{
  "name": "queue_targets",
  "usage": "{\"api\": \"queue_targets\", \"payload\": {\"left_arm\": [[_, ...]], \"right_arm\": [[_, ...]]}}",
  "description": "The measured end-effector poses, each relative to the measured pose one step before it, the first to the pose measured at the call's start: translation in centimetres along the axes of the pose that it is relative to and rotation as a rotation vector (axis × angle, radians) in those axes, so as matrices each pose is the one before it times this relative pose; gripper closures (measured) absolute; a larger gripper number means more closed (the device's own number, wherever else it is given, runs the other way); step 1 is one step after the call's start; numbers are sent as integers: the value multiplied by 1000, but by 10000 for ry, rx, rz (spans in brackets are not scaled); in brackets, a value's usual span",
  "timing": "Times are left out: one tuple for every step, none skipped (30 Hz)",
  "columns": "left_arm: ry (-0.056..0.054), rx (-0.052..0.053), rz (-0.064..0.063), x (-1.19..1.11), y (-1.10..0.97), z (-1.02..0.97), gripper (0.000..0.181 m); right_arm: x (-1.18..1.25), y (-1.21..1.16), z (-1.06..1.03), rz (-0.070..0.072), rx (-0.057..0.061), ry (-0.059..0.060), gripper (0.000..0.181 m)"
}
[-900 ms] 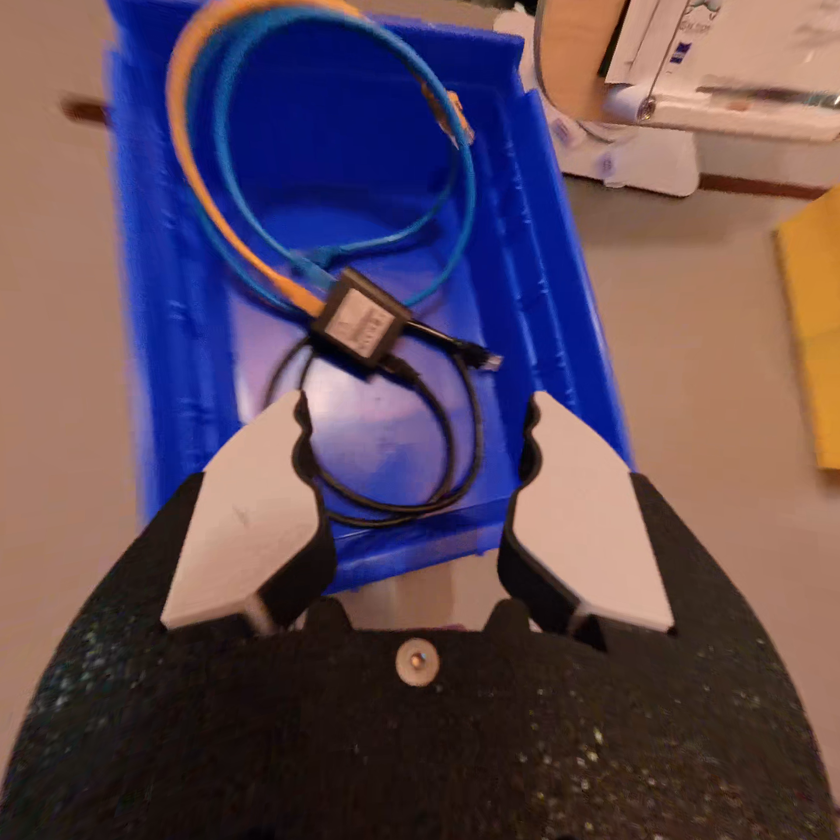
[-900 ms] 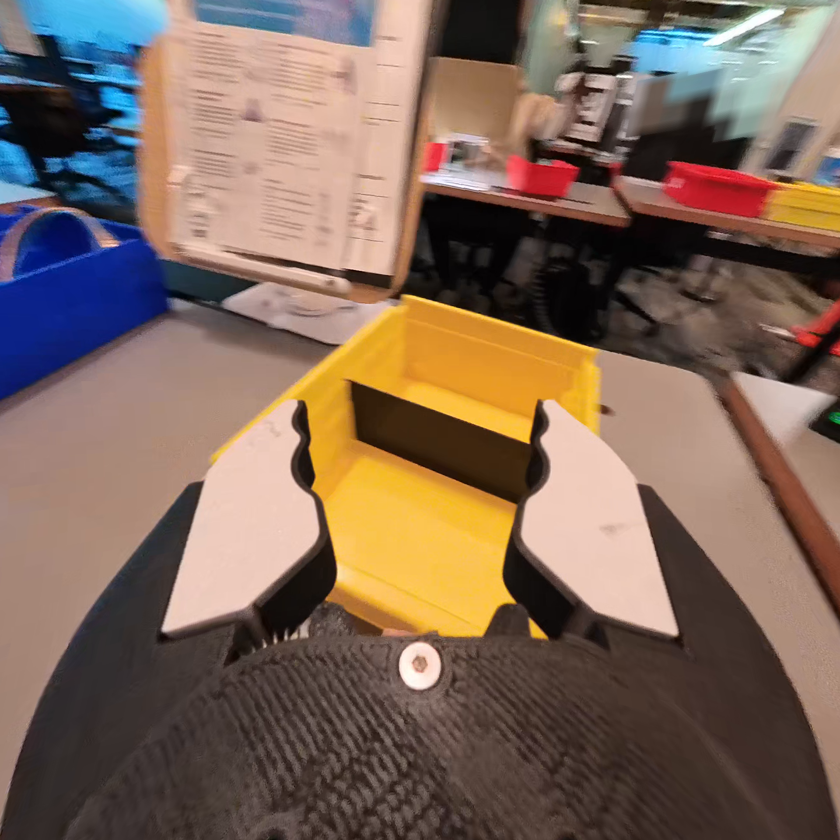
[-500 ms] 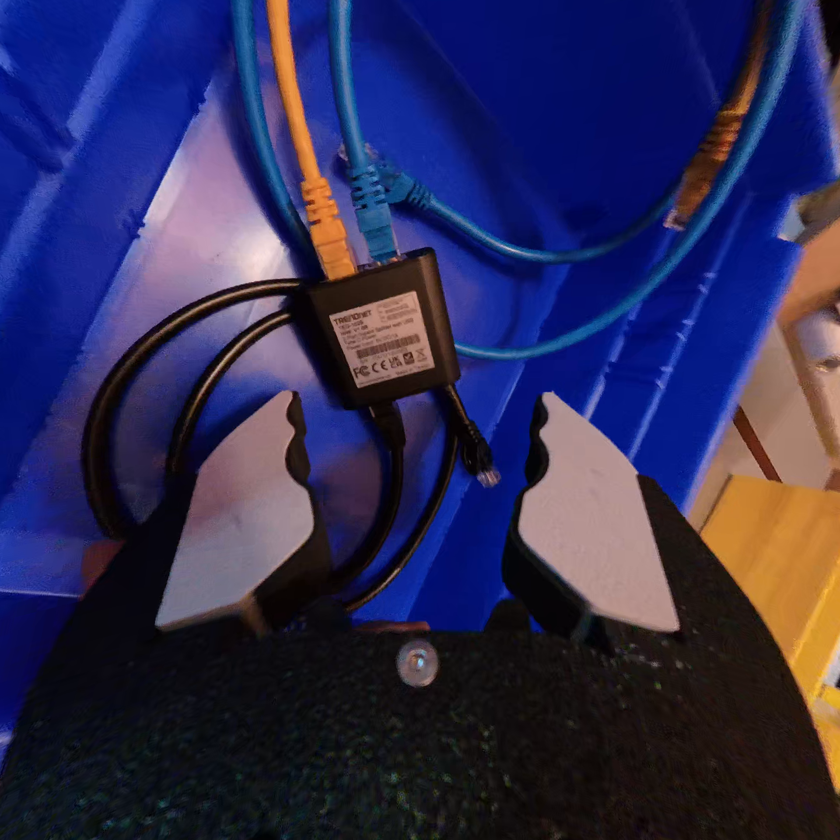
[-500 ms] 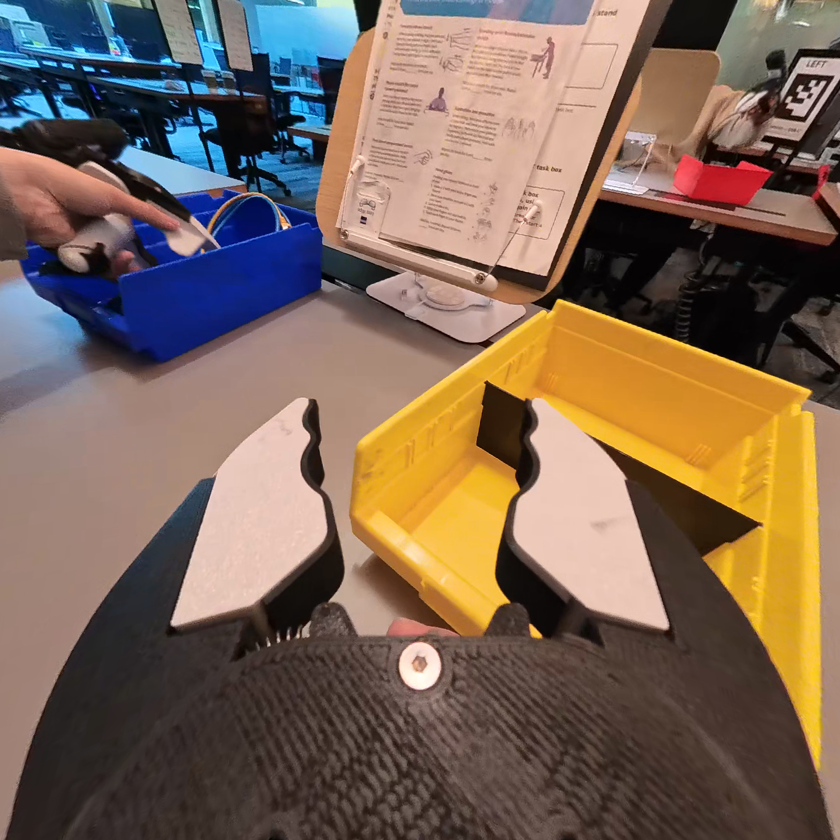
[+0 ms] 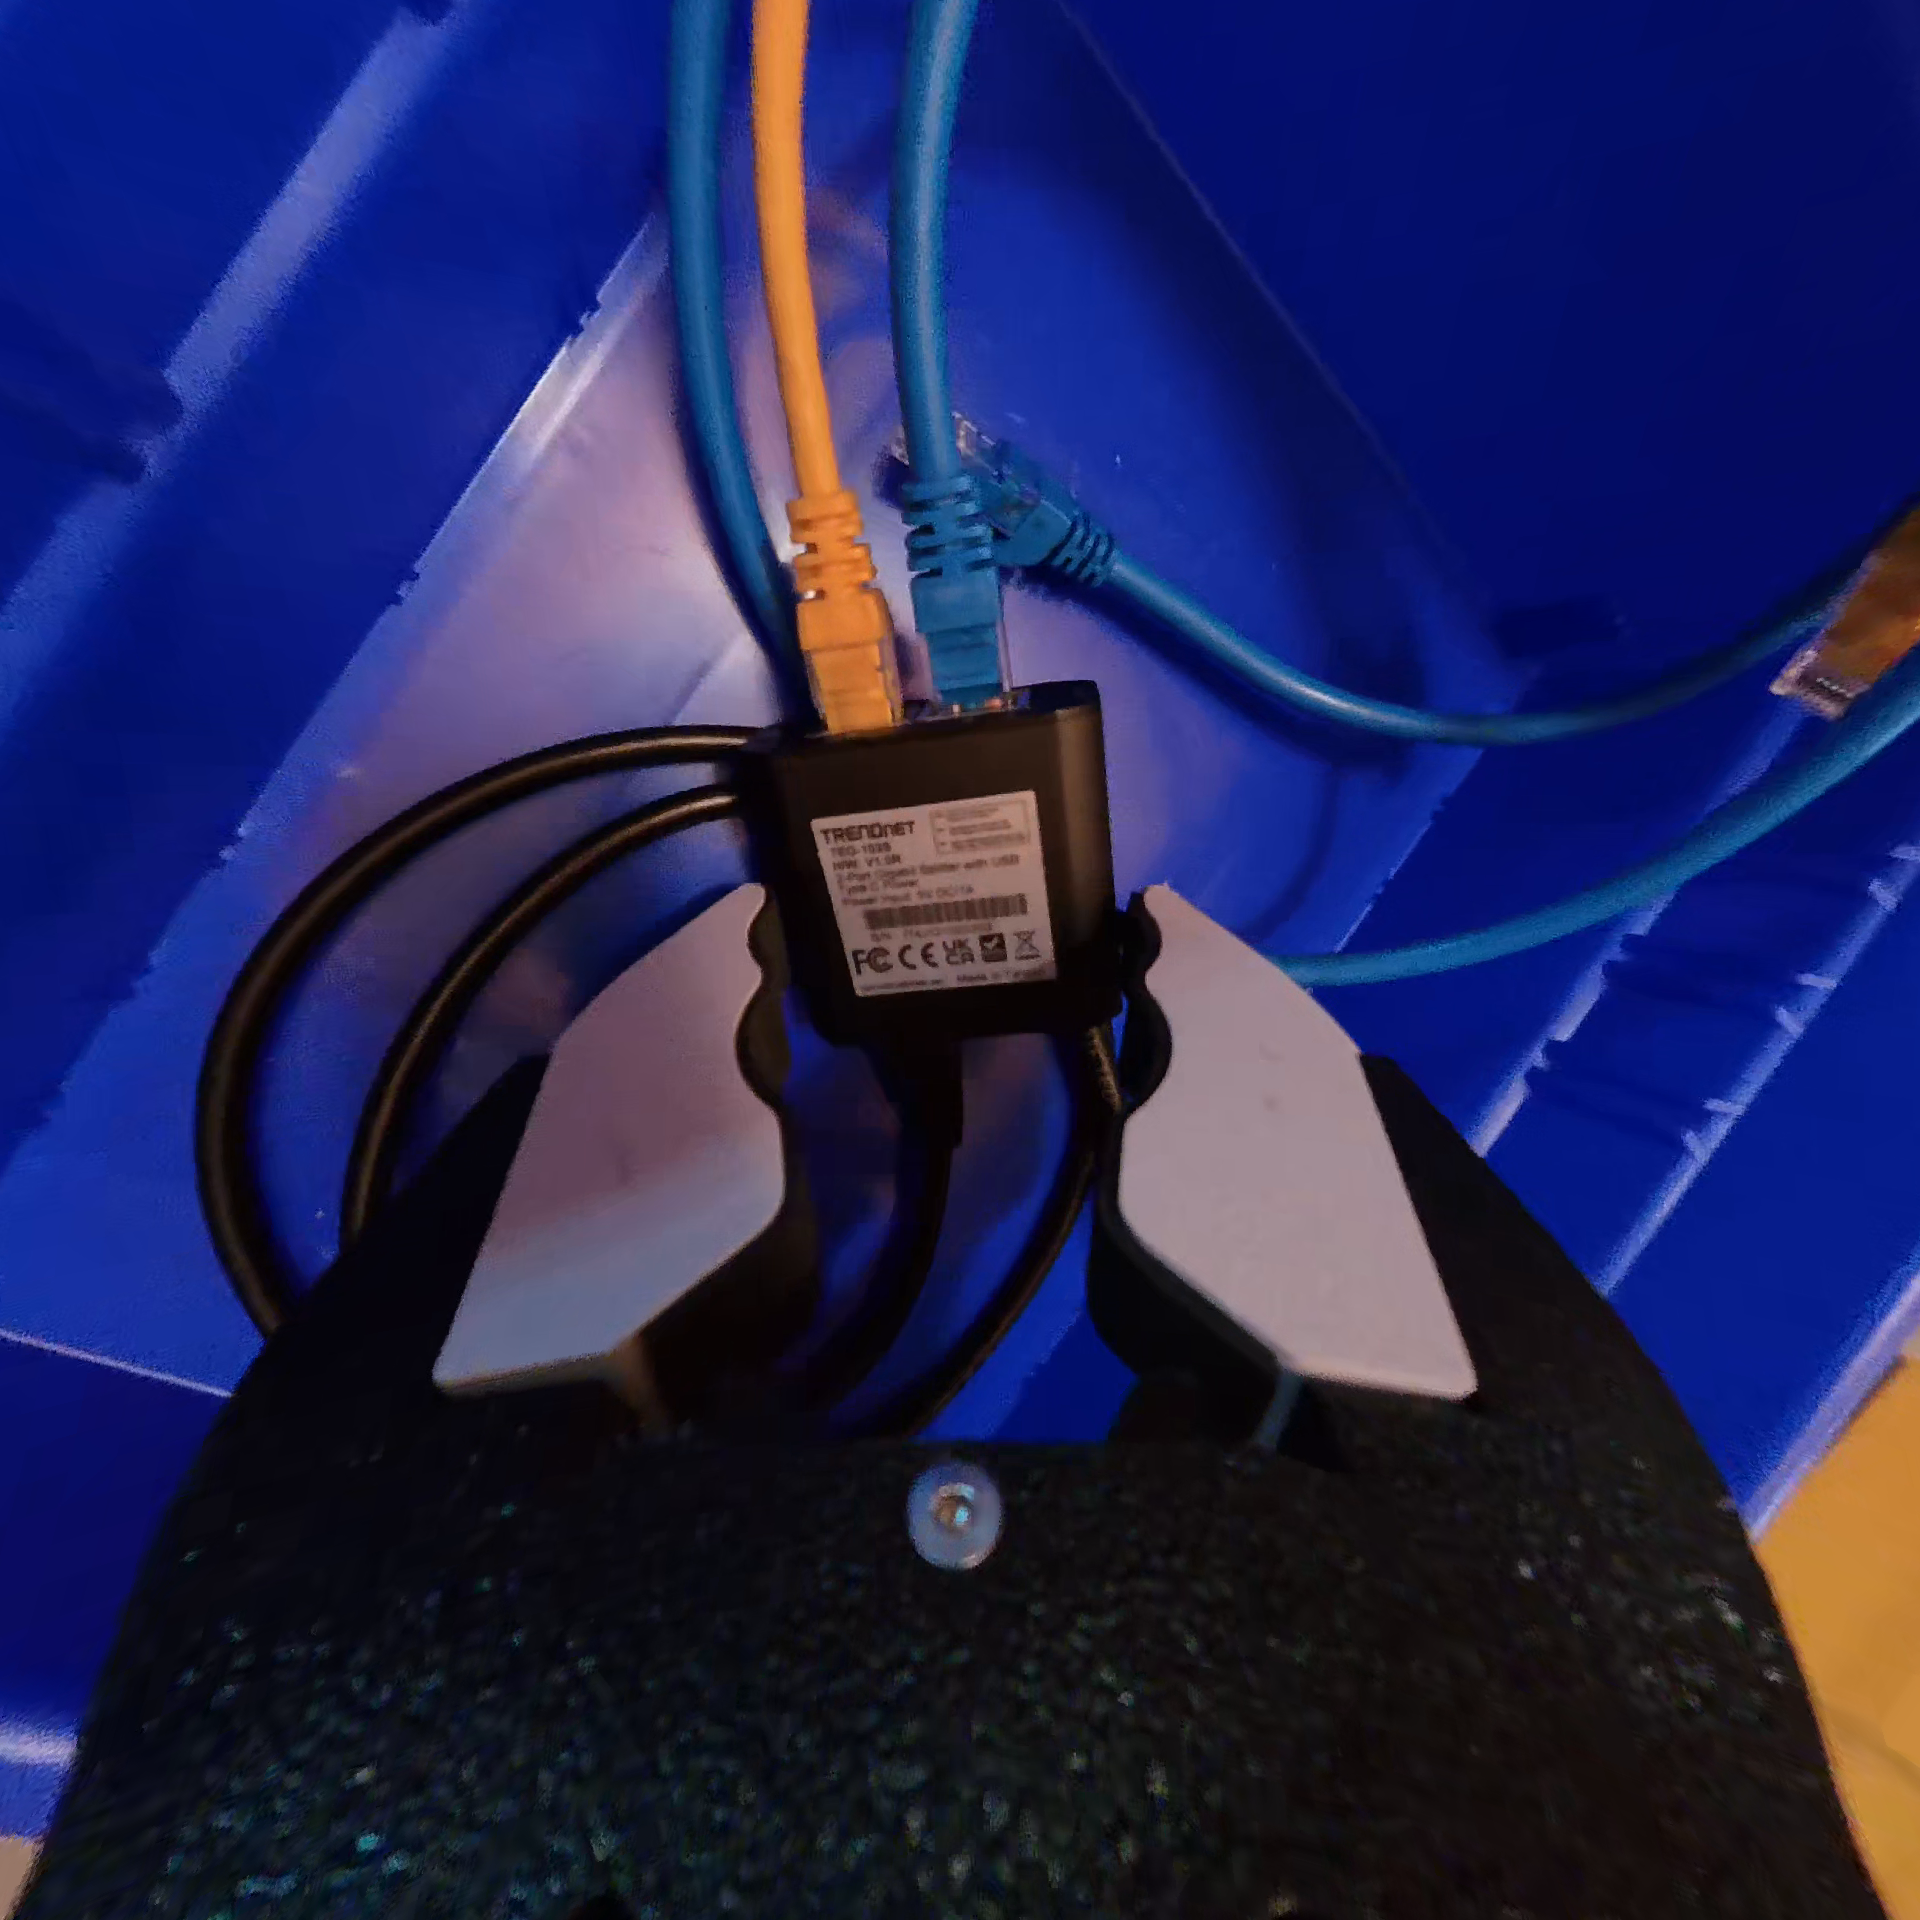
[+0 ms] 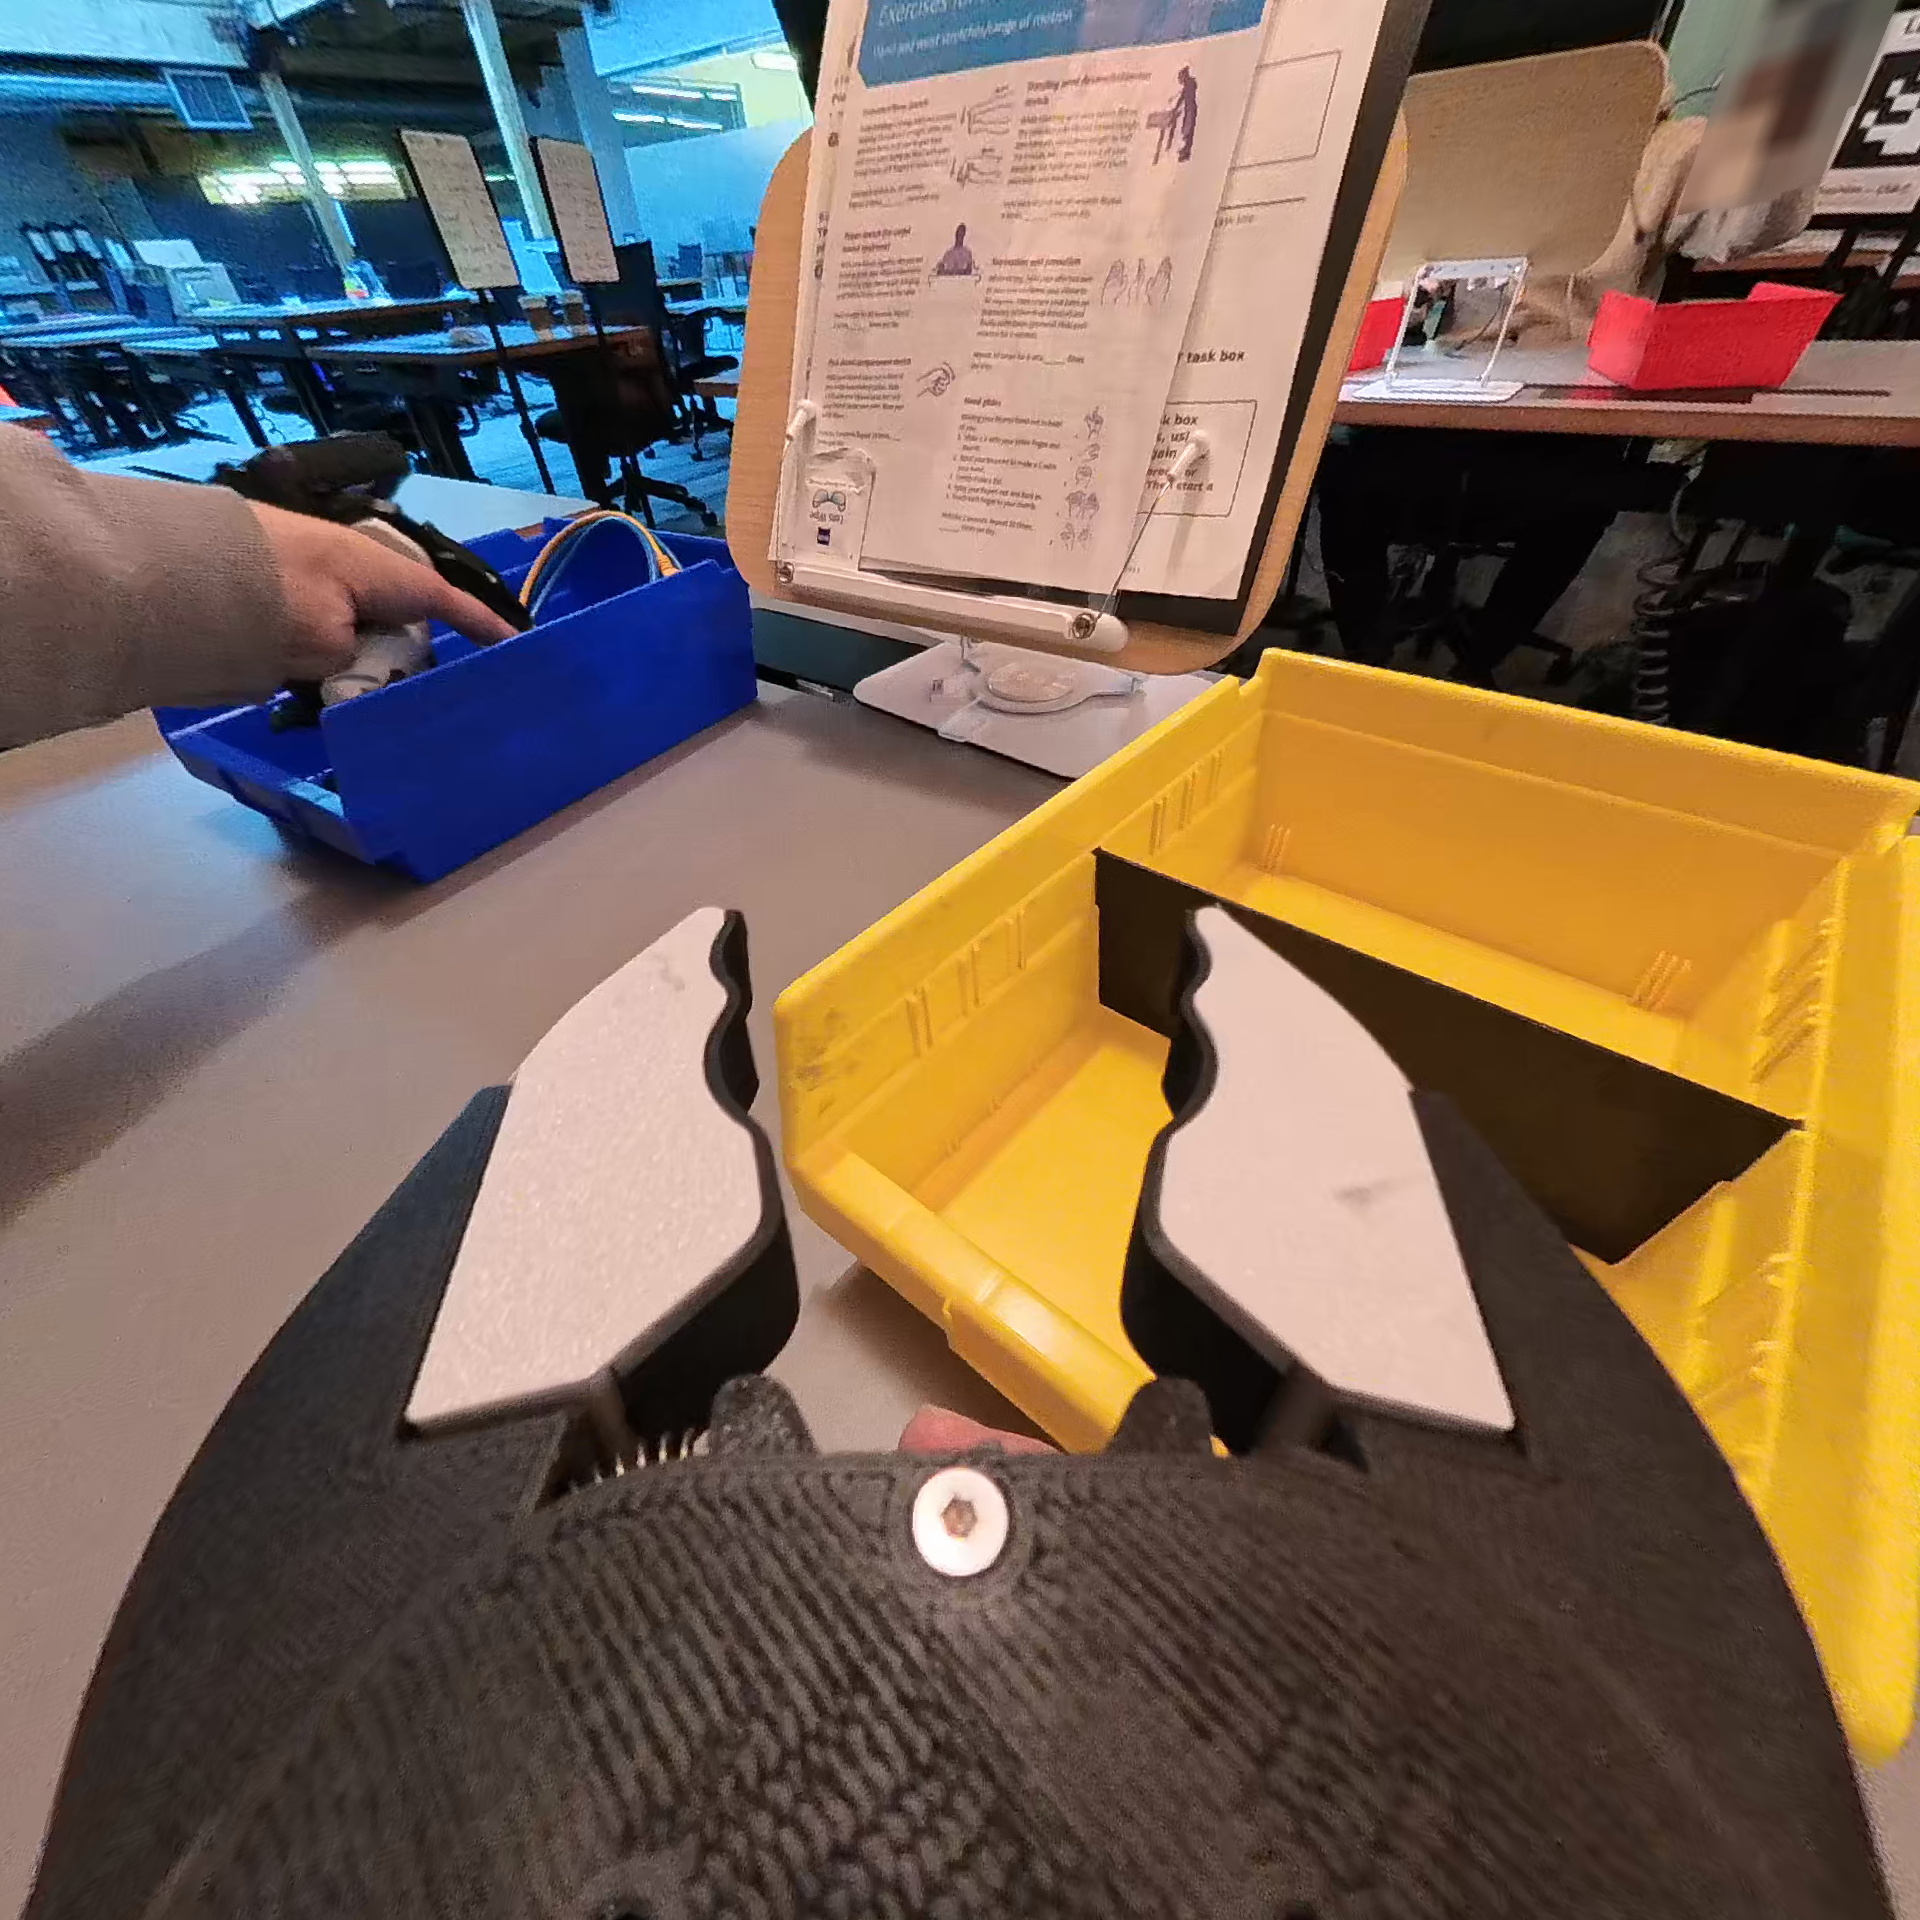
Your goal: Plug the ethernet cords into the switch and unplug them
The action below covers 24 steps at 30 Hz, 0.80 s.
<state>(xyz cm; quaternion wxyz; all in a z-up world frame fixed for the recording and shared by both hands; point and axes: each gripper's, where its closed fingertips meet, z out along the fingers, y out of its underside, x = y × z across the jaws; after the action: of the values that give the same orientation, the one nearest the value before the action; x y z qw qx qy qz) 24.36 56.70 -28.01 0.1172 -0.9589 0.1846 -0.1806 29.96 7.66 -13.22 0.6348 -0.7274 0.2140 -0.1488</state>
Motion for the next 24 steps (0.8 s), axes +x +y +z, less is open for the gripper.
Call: {"api": "queue_targets", "payload": {"left_arm": [[-95,87,113,-24,-40,53,119],[-46,114,145,-5,-50,42,119],[0,140,143,-11,-39,21,118],[36,146,136,-11,-47,16,118],[27,157,170,-67,-65,16,117],[94,191,199,-29,-55,4,117],[164,192,203,-2,-38,-17,117],[140,149,221,-10,6,-26,117],[56,104,204,28,10,-3,117],[57,32,209,89,35,24,118],[104,0,231,116,45,-13,118],[213,-16,103,227,27,-68,118],[322,19,66,394,-5,-90,118],[298,88,101,379,-94,-171,118],[212,67,184,275,-129,-269,120],[228,99,230,301,-233,-419,120],[291,207,201,406,-388,-556,118],[288,228,225,390,-426,-727,118],[232,218,260,316,-431,-861,119],[261,237,237,343,-459,-993,120],[338,238,205,492,-471,-1089,120],[318,231,254,550,-486,-1163,120],[285,293,334,599,-548,-1221,120],[270,292,320,665,-552,-1250,119]], "right_arm": [[-133,-14,16,1,4,-60,104],[-151,-91,2,-20,38,-53,104],[-128,-128,-6,-30,45,-27,105],[-89,-95,-21,-30,27,-8,106],[-65,-58,-8,-44,20,-1,106],[-39,-16,3,-45,-1,1,107],[15,30,-3,-28,-32,14,108],[42,-11,-21,-15,-22,25,108],[65,-86,-49,-1,18,29,108],[48,-130,-70,2,57,23,109],[75,-133,-78,15,67,25,109],[107,-121,-79,31,56,34,110],[134,-93,-84,41,40,53,111],[132,-65,-84,34,25,51,111],[91,-52,-91,9,16,23,111],[82,-88,-76,-9,20,32,112],[93,-69,-60,-9,12,58,112],[32,-76,-35,-11,9,50,112],[-54,-88,-6,-16,18,10,113],[-163,-89,47,-21,24,-18,113],[-254,-87,107,-12,19,-45,113],[-378,-69,157,-4,19,-80,114],[-500,-46,223,-5,13,-109,114],[-630,-25,281,-20,3,-148,114]]}}
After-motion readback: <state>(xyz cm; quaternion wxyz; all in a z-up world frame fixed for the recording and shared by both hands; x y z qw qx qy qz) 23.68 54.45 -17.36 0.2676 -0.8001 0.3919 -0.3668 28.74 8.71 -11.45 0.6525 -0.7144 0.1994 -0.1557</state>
